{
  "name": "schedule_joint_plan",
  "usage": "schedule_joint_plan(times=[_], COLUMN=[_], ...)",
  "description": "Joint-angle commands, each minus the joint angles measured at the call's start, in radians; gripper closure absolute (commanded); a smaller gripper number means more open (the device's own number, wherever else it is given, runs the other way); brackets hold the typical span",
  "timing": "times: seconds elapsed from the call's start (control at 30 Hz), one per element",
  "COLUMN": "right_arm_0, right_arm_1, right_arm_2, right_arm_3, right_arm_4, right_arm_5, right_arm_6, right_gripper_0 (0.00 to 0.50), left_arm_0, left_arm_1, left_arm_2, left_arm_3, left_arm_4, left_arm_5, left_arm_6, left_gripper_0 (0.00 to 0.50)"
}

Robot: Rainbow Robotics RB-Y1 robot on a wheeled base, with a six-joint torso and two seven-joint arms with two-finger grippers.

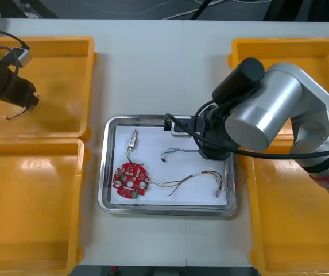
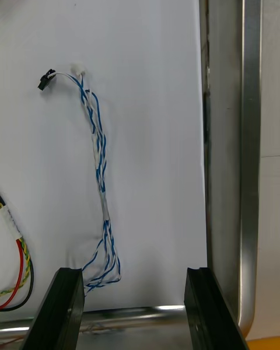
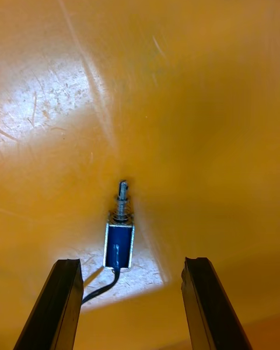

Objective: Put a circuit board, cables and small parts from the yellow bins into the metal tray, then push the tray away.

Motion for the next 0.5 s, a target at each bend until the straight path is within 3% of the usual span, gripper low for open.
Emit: schedule_joint_plan(times=[0.03, 0.2, 0.5], right_arm_0=[0.002, 0.002, 0.002], right_arm_1=[0.02, 0.019, 0.0], right_arm_2=[-0.126, -0.213, -0.339], right_arm_3=[-0.042, -0.063, -0.133], right_arm_4=[-0.07, -0.112, -0.086], right_arm_5=[0.049, 0.104, 0.261], right_arm_6=[-0.02, -0.173, -0.468], right_gripper_0=[0.0, 0.0, 0.0], left_arm_0=[0.0, -0.003, 0.014], left_arm_1=[0.04, 0.04, 0.037], left_arm_2=[-0.044, -0.05, -0.081], left_arm_3=[-0.033, -0.033, -0.033], left_arm_4=[-0.028, -0.046, -0.065], left_arm_5=[-0.035, -0.041, -0.048], left_arm_6=[-0.014, -0.057, -0.069], left_gripper_0=[0.0, 0.0, 0.0])
